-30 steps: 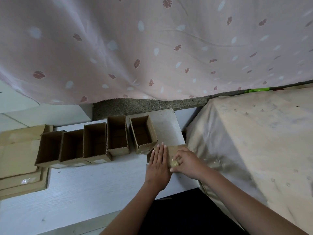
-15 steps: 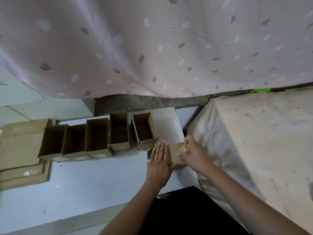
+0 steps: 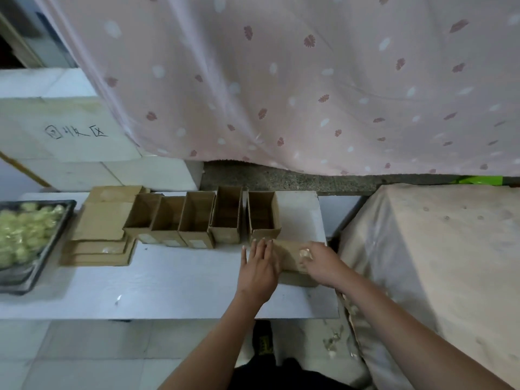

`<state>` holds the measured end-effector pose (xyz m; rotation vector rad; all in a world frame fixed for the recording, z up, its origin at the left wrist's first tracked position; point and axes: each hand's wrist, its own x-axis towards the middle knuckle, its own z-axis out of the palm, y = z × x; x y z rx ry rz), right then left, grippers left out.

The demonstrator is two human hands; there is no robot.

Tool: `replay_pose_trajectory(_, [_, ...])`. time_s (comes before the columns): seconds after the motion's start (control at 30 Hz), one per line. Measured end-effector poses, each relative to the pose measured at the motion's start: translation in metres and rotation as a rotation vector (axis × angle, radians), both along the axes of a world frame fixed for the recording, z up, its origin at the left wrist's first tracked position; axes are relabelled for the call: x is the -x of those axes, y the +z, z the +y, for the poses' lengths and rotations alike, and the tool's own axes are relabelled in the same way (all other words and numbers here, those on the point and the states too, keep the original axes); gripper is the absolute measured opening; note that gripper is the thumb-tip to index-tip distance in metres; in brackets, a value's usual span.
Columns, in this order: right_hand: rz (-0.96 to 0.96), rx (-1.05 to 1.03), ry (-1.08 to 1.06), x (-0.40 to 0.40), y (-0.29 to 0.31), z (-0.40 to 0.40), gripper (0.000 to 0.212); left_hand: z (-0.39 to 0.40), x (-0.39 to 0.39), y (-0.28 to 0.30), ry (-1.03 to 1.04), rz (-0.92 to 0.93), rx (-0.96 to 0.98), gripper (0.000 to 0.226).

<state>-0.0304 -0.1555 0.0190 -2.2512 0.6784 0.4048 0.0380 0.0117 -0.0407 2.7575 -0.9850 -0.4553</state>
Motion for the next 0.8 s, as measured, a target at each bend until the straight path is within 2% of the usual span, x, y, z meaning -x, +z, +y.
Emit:
replay_pose_trajectory(0.13, [-0.103,-0.047,0.041,-0.008,0.011,0.03,0.058,0.04,0.008,0.011,0.176,0.014,-0.054,0.061])
replay_pose_trajectory(0.17, [-0.112,-0.062,0.056,-0.011,0.013,0.041,0.054,0.053,0.01,0.013,0.22,0.017,-0.07,0.062])
replay_pose_trajectory(0.23, [-0.146,-0.108,0.059,-0.019,0.012,0.066,0.031,0.081,0.012,0.017,0.3,0.016,-0.083,0.061])
replay_pose_trajectory(0.27, [-0.168,-0.129,0.067,-0.022,0.01,0.079,0.026,0.094,0.011,0.019,0.337,0.007,-0.087,0.061])
replay_pose_trajectory(0.37, [-0.2,-0.155,0.135,-0.033,0.009,0.124,0.03,0.134,0.009,0.025,0.423,-0.01,-0.12,0.06])
replay_pose_trajectory(0.53, [-0.189,-0.145,0.272,-0.062,0.019,0.196,0.05,0.209,-0.005,0.031,0.551,-0.022,-0.113,0.059])
replay_pose_trajectory(0.7, [-0.203,-0.127,0.359,-0.119,0.026,0.266,0.037,0.291,-0.049,0.031,0.636,-0.046,-0.062,0.057])
replay_pose_trajectory(0.8, [-0.212,-0.104,0.363,-0.155,0.024,0.324,0.038,0.352,-0.078,0.034,0.668,-0.045,-0.056,0.056])
